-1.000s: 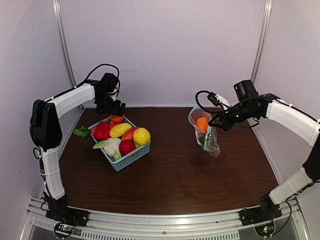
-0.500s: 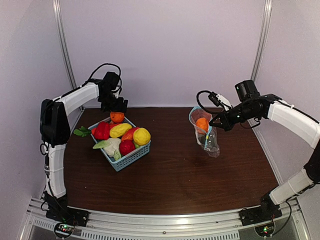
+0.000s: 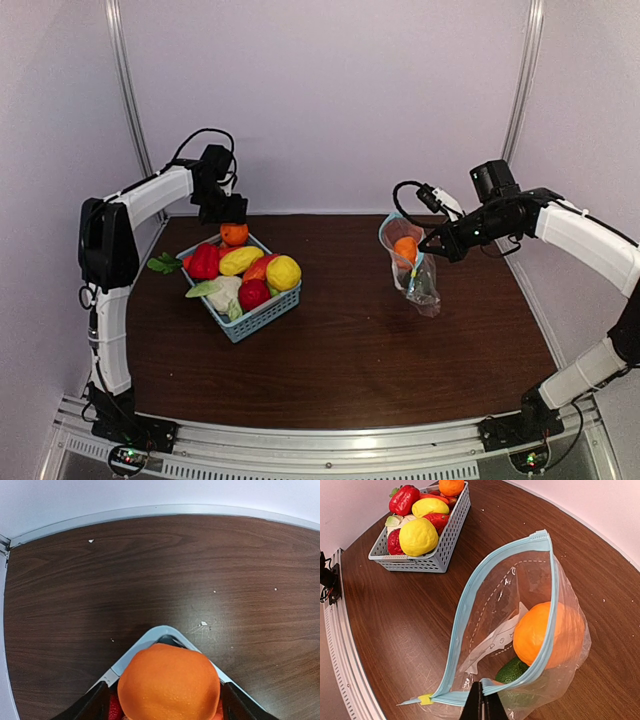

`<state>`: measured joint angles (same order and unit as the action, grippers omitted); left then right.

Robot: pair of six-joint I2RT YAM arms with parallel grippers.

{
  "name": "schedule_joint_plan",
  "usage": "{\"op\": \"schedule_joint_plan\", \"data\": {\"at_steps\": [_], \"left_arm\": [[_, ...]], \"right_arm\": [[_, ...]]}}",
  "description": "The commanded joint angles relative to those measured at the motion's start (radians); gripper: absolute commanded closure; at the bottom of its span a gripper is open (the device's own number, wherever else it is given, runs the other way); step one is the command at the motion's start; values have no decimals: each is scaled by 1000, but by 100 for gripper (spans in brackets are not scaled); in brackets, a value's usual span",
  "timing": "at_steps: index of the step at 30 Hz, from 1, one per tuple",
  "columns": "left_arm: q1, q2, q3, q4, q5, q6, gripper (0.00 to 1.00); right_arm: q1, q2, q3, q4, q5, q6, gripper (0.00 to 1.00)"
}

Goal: Place the food in the zip-top bag and seal the zipper
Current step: Pick up the fake fruit from the bin, then place the fake fruit in the zipper food storage bag.

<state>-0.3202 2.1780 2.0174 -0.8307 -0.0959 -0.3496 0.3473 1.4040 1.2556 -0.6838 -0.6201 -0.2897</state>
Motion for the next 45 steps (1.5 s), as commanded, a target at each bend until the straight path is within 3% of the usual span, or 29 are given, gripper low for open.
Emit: {"op": "schedule_joint_plan", "data": {"at_steps": [1,8,16,28,36,45], "left_arm": [[4,26,-21,20,40,-14,21],[4,26,-43,13,45,-16,24],[4,7,-34,2,55,-17,40],[-13,-195,-37,14,148,-15,44],[-186,-354,-126,198,302,-35,45],[-413,-362,-224,500,511,-178,45]], "right_arm": [[1,-19,-12,13,17,-12,100],[1,-25,-18,15,17,-13,100],[1,-39,-28,18,26,-14,100],[1,-35,-26,22,30,-13,100],[1,-14,1,10,17,-2,100],[1,-8,13,4,3,5,100]]}}
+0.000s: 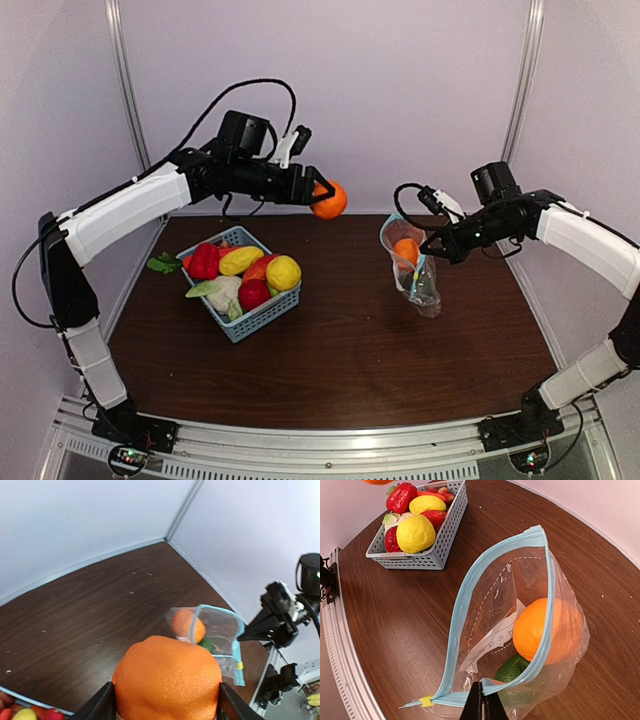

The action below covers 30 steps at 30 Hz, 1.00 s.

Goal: Place the food in the zip-top bag and seal the zipper
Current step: Place the fake fruit in the zipper food storage bag.

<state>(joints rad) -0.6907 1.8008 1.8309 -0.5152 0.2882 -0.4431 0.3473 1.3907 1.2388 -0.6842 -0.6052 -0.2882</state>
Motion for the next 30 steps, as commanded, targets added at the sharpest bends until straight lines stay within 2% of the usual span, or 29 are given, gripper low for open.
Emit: {"op": "schedule_joint_plan", "data": {"at_steps": [1,5,10,24,30], "left_arm": [[-60,26,-38,209,143,-102,46],[-122,90,-16,281,195,-162,46],[-186,172,44,296,171,-189,48],[-211,274,103,282,61,-238,48],[-211,346,183,186,16,-258,47]], "right_arm": [[1,4,30,4,-16,3,100],[1,1,32,3,-46,6,100],[1,-4,37,1,-86,11,100],[4,-30,18,-19,-203,-24,100],[4,-47,14,-10,-249,-30,100]]}}
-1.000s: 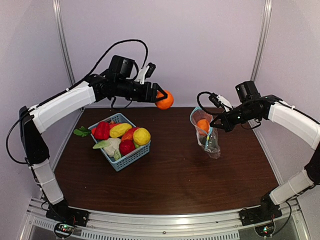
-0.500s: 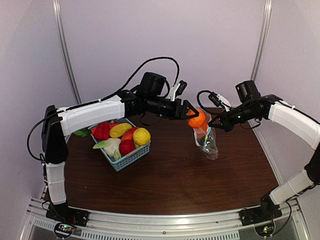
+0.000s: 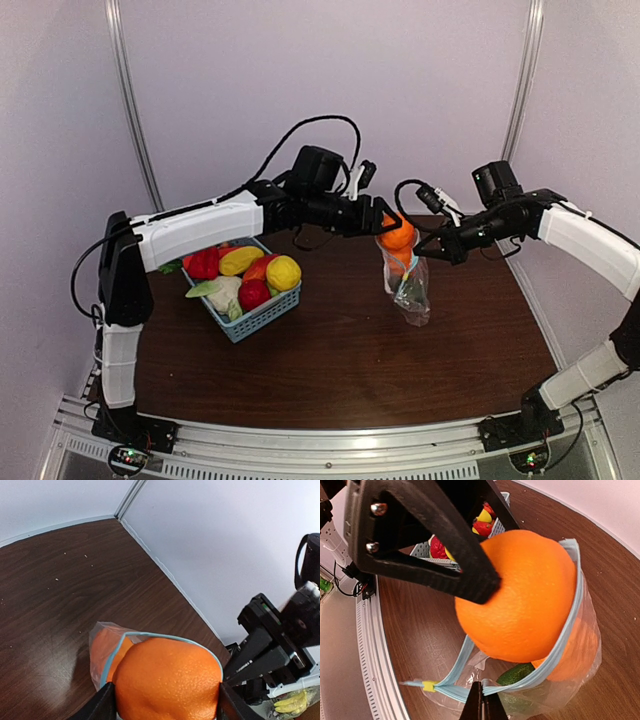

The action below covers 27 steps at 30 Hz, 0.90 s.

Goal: Place the food in the zip-top bag and seal the zipper
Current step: Place the fake fruit in the zipper food storage bag.

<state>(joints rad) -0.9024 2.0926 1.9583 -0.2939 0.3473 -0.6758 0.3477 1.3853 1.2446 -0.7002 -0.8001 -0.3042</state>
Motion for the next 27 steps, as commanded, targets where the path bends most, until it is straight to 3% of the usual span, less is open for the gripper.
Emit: {"op": "schedule_joint_plan", "data": {"at_steps": [1,6,16,18,24,27], "left_arm": [[0,68,67,-50,-45,-31,47],[-6,114,117,-117,-46,-31,43],[-43,70,157,-66,152,11,15],[-43,53,160,-99,132,26,3],[-33,-79,126,-128,-14,116,2],[-33,-184,24,-77,-137,148,2]], "right_arm": [[4,-43,11,7,-55,-16,100],[3,-39,10,13,-44,-17,100],[1,-6,18,25,-14,-17,100],[1,-8,21,22,-13,-23,100],[1,-15,-6,33,12,-28,100],[0,-24,-24,51,36,-23,100]]}}
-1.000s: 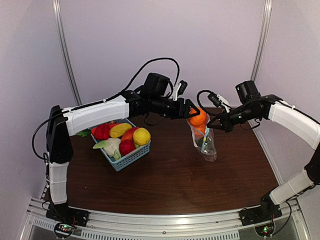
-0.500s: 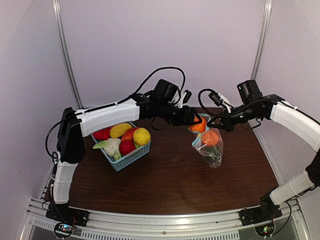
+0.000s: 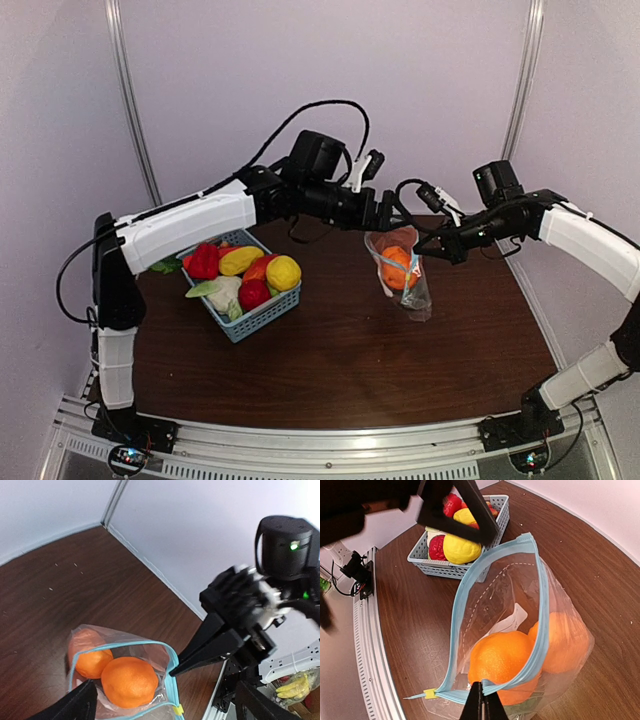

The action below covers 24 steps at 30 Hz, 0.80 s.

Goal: Place the food in the zip-top bag and seal the zipper
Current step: Place the fake fruit in the zipper food storage bag, then adjust the zipper food storage bag at the center of the board.

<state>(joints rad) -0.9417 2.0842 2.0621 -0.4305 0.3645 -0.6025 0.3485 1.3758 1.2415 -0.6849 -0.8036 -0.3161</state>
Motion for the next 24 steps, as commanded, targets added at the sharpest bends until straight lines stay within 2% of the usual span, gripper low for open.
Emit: {"op": "schedule_joint_plan", "data": {"at_steps": [1,5,6,12,16,21,24], "left_arm": [[6,-198,-125,73,-216,72,2],[13,-180,-236,29,-332,-37,2],[17,-156,-235,12,-317,-76,2],[20,-77,-257,51,-235,-175,27],[22,-34,-255,69,-185,-207,39],[38,18,-269,189,-35,-276,46],[38,27,-269,224,-9,-304,48]], "right_arm": [[0,-16,-24,41,48,-12,100],[0,-19,-33,51,67,-17,100],[0,-18,-37,55,65,-18,100],[1,-14,-46,60,58,-11,100],[3,-18,-55,66,57,-8,100],[3,-19,-66,74,62,-9,100],[5,-21,-74,75,70,-12,100]]}}
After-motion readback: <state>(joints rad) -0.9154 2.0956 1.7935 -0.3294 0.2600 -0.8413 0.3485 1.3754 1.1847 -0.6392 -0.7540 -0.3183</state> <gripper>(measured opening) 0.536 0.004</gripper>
